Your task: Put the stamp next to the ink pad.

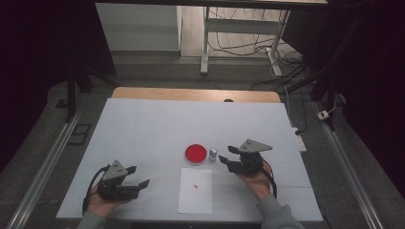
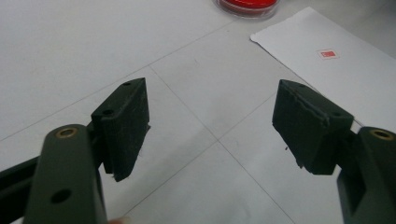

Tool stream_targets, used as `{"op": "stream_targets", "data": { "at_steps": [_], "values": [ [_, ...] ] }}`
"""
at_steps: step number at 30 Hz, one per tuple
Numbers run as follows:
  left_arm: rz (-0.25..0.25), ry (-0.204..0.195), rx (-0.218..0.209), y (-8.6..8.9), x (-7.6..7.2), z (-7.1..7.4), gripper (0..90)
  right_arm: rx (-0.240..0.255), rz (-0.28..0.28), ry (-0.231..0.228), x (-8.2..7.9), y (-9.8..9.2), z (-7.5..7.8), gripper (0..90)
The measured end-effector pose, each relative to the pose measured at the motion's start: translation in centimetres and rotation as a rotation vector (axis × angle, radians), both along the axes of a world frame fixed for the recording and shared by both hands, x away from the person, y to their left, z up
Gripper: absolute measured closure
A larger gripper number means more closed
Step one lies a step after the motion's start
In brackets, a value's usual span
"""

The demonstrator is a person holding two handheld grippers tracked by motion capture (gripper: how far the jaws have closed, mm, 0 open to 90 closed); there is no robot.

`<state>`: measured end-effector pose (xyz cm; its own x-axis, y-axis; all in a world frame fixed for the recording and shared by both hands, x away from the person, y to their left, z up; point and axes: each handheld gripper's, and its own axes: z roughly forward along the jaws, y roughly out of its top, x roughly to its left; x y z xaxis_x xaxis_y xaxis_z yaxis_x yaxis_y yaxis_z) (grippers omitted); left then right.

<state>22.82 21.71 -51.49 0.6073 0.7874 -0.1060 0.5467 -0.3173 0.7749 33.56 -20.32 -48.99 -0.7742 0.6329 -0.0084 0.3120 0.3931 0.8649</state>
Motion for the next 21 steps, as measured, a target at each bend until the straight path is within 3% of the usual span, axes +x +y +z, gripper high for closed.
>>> {"op": "stream_targets", "data": {
  "at_steps": [7, 13, 21],
  "values": [
    [0.008, -0.004, -0.006, 0.4, 0.1, 0.0, 27.8, 0.008, -0.002, -0.007, -2.3, -3.4, -0.4, 43.8],
    [0.008, -0.011, -0.010, 0.4, 0.1, 0.1, 27.9, 0.012, -0.051, -0.015, -4.1, -6.3, -0.6, 43.6],
    [0.013, -0.010, -0.013, 0.5, 0.1, 0.1, 27.8, -0.004, -0.070, -0.021, -4.9, -8.6, -0.8, 43.6]
  ]
}}
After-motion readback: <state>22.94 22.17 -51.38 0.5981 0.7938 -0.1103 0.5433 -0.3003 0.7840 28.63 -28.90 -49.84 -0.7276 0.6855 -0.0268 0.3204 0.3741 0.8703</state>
